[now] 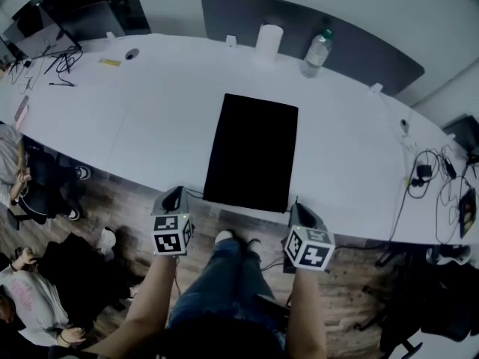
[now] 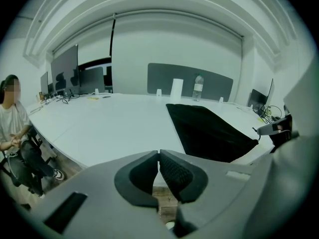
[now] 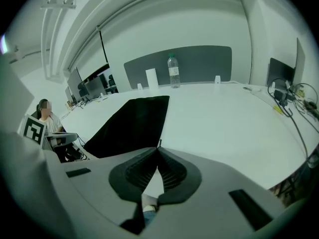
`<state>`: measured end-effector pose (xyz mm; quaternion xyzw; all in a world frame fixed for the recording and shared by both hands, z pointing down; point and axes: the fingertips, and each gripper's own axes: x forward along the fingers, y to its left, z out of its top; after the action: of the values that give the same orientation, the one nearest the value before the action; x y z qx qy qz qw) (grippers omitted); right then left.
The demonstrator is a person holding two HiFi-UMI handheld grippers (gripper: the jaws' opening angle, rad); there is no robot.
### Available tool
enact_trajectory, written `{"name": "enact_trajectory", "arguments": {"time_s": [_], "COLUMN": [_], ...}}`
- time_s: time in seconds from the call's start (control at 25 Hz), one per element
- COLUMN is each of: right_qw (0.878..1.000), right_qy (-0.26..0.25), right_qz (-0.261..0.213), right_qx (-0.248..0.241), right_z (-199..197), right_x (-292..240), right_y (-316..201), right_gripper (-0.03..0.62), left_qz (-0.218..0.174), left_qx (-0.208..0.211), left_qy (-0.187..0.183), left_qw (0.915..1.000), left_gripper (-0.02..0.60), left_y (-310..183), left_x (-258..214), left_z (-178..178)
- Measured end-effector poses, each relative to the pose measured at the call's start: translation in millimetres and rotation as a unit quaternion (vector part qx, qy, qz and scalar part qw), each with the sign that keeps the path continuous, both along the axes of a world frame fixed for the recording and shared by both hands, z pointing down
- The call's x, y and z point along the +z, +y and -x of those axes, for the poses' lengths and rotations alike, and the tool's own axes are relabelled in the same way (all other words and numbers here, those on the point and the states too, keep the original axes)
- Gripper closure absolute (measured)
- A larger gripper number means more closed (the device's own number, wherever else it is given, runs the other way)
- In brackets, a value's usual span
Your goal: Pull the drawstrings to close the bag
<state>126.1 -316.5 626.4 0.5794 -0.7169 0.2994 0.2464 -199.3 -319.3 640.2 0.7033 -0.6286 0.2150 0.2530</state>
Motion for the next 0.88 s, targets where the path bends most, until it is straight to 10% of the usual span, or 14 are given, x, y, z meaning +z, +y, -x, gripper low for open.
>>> {"name": "enact_trajectory", "arguments": {"time_s": [0.88], "right_qw": [0.994], "right_qy": [0.032], "right_qz": [-0.106], "right_qx": [-0.023], "right_z": [-28.3], "right_x": [-98.1], "right_y": [-18.2], "right_gripper": [0.595], "left_qz": [-0.114], "left_qx": [-0.063], "left_qy": [-0.018], "left_qw": [0.9913], "left_gripper": [0.571], "left_y": [-10.6], "left_x": [-103.9], "left_z": [16.1]}}
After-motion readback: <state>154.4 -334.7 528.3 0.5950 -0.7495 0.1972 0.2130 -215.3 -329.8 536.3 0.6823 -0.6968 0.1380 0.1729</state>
